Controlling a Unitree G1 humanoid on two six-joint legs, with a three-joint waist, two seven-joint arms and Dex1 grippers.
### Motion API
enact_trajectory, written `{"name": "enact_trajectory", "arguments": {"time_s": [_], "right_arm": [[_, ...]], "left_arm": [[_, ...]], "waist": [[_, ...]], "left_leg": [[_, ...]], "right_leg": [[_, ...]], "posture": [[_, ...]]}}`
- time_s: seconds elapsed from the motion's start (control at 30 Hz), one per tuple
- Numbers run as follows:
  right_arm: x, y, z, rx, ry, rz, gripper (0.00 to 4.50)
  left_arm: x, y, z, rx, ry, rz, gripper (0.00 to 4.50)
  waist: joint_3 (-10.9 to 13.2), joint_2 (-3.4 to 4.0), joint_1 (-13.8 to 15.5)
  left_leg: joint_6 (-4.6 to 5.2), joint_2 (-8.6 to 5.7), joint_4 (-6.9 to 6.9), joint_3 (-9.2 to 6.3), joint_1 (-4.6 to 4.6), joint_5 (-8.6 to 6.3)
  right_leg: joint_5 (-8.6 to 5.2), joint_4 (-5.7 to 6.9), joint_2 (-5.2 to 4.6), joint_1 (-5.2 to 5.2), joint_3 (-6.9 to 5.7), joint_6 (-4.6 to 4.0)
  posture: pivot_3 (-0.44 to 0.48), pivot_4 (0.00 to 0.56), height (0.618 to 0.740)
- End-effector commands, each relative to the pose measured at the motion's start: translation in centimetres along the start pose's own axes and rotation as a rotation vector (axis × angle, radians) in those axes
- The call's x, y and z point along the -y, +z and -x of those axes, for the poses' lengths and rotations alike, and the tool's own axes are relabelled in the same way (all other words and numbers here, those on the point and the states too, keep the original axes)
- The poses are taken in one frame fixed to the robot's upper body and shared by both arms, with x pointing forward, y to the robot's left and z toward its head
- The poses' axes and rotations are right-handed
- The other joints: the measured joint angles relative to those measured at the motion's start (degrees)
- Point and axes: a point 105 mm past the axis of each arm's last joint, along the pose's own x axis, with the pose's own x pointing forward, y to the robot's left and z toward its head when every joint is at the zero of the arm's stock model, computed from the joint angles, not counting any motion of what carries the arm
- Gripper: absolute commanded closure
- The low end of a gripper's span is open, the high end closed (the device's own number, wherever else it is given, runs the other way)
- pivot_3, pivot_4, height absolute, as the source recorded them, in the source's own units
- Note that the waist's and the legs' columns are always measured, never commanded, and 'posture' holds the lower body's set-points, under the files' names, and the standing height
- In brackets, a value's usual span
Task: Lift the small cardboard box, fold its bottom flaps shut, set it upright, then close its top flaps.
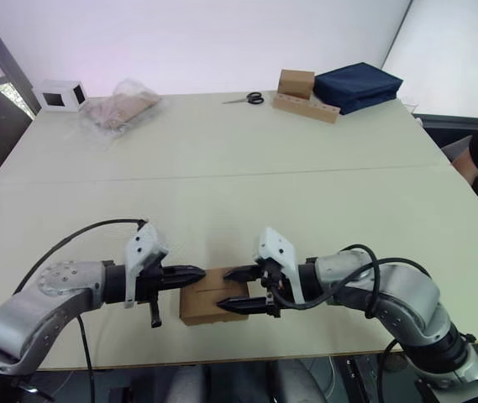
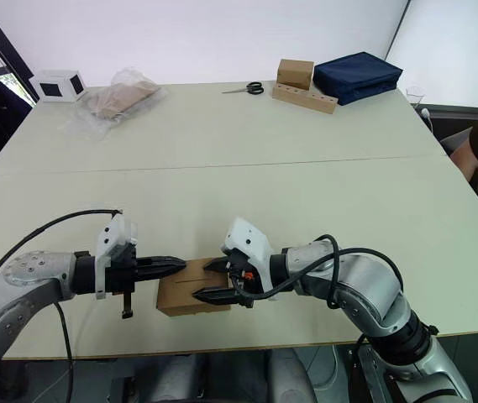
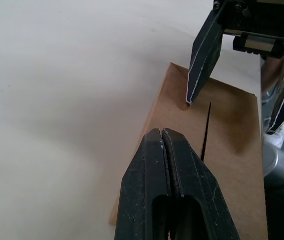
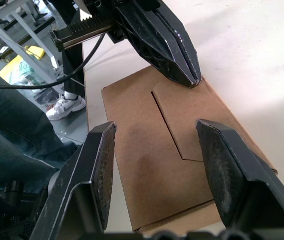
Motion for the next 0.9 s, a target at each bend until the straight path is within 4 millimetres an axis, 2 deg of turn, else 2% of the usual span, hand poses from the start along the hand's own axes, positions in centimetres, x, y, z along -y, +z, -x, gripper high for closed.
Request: {"name": "enact_trajectory", "arguments": {"time_s": [0.03, 0.2, 0.33, 0.5, 0.63, 0.73, 0.8, 0.9], "right_arm": [[-0.3, -0.5, -0.1, -0.022, 0.011, -0.002, 1.86], [-0.2, 0.0, 0.3, 0.027, 0.006, -0.007, 1.86], [0.1, 1.7, 1.2, 0.153, -0.003, -0.014, 1.86], [0.1, 3.9, 3.5, 0.296, -0.016, 0.006, 1.86], [0.2, 4.7, 5.2, 0.340, -0.050, 0.019, 1.86], [0.5, 3.9, 6.5, 0.322, -0.090, -0.005, 1.86], [0.5, 1.7, 7.4, 0.239, -0.117, -0.044, 1.86], [0.3, -0.1, 8.3, 0.176, -0.130, -0.085, 1.86]], "left_arm": [[0.5, -1.4, -0.1, -0.069, -0.019, 0.008, 4.50], [-0.1, -1.4, 0.1, -0.044, 0.019, 0.023, 4.50], [-1.1, 0.6, 0.8, 0.084, 0.084, 0.047, 4.50], [-2.5, 3.2, 3.0, 0.206, 0.179, 0.063, 4.50], [-2.8, 3.6, 5.0, 0.183, 0.252, 0.064, 4.50], [-2.6, 2.6, 6.7, 0.124, 0.291, 0.103, 4.50], [-1.5, 1.2, 7.6, 0.071, 0.278, 0.160, 4.50], [-0.4, -0.8, 8.4, -0.010, 0.272, 0.203, 4.50]], "waist": [[0.00, 0.00, 0.01], [0.00, 0.00, 0.00], [0.00, -0.01, 0.03], [0.03, -0.04, 0.00], [0.04, -0.04, -0.09], [0.04, -0.03, -0.13], [0.05, -0.02, -0.10], [0.07, -0.04, 0.01]], "left_leg": [[0.00, 0.00, 0.00, 0.00, 0.00, 0.00], [0.00, 0.00, 0.00, 0.00, 0.01, 0.00], [0.00, 0.00, 0.00, -0.01, 0.01, 0.00], [0.00, 0.01, 0.01, -0.03, -0.01, 0.00], [0.00, 0.01, 0.00, -0.03, -0.03, 0.00], [0.01, 0.01, 0.00, -0.02, -0.03, 0.00], [0.03, 0.01, -0.03, -0.01, -0.03, -0.02], [0.09, -0.01, -0.03, 0.05, -0.05, -0.05]], "right_leg": [[0.00, 0.00, 0.00, 0.00, 0.00, 0.00], [0.00, 0.00, 0.00, 0.01, 0.00, 0.00], [0.00, 0.01, 0.00, 0.01, 0.00, 0.00], [0.00, 0.03, 0.00, 0.00, -0.01, 0.00], [0.00, 0.02, 0.00, -0.03, -0.01, 0.00], [0.00, 0.01, 0.00, -0.03, 0.00, 0.00], [0.00, -0.03, 0.00, -0.03, 0.00, 0.00], [-0.01, -0.10, -0.05, -0.01, 0.01, 0.01]], "posture": [[0.000, 0.150, 0.740], [0.000, 0.150, 0.740], [0.000, 0.150, 0.740], [0.000, 0.150, 0.740], [0.000, 0.150, 0.740], [0.000, 0.150, 0.740], [0.000, 0.150, 0.740], [0.000, 0.150, 0.740]]}}
